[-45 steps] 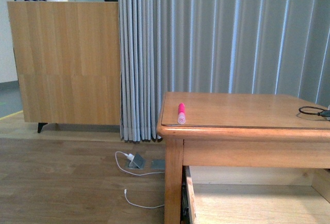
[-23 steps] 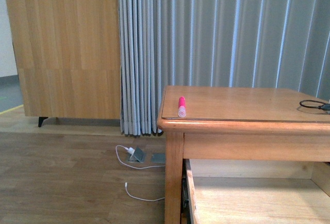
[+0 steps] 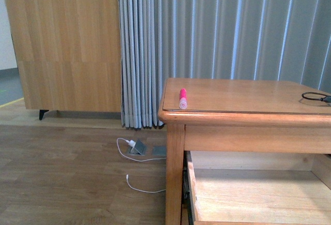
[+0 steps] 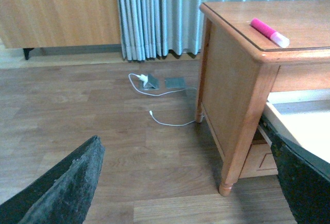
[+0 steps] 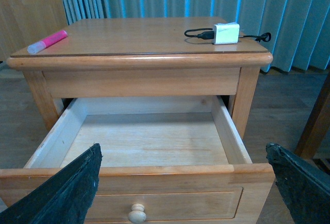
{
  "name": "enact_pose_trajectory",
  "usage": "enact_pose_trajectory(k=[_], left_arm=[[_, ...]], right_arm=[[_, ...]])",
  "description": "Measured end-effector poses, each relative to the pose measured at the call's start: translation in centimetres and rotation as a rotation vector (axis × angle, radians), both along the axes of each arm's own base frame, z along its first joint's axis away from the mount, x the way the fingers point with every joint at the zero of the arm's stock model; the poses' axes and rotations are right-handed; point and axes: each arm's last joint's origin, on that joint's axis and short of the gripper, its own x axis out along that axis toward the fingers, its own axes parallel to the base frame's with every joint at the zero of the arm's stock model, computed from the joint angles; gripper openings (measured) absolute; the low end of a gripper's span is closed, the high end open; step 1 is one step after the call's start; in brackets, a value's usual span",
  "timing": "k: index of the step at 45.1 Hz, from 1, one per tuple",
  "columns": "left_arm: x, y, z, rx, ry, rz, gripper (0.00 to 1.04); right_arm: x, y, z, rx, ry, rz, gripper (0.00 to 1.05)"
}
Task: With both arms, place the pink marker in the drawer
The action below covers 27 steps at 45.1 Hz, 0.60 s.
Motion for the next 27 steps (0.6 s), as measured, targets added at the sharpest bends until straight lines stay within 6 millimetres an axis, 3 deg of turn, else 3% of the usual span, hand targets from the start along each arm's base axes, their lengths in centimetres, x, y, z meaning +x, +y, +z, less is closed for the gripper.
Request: enact_pose_trajectory(k=[13, 21, 27], left_arm=[[8.3, -4.2, 2.2, 0.031, 0.022, -0.112, 0.99], [15.4, -8.7, 2.3, 0.016, 0.082, -0.153, 0.99], [19.7, -12.0, 2.7, 0.008, 0.095, -0.165, 0.99]], right_arm=[[0.0, 0.0, 0.0, 0.0, 0.0, 0.0, 0.96], [0.0, 0.0, 0.0, 0.0, 0.0, 0.0, 0.96], [0.0, 0.0, 0.0, 0.0, 0.0, 0.0, 0.96]])
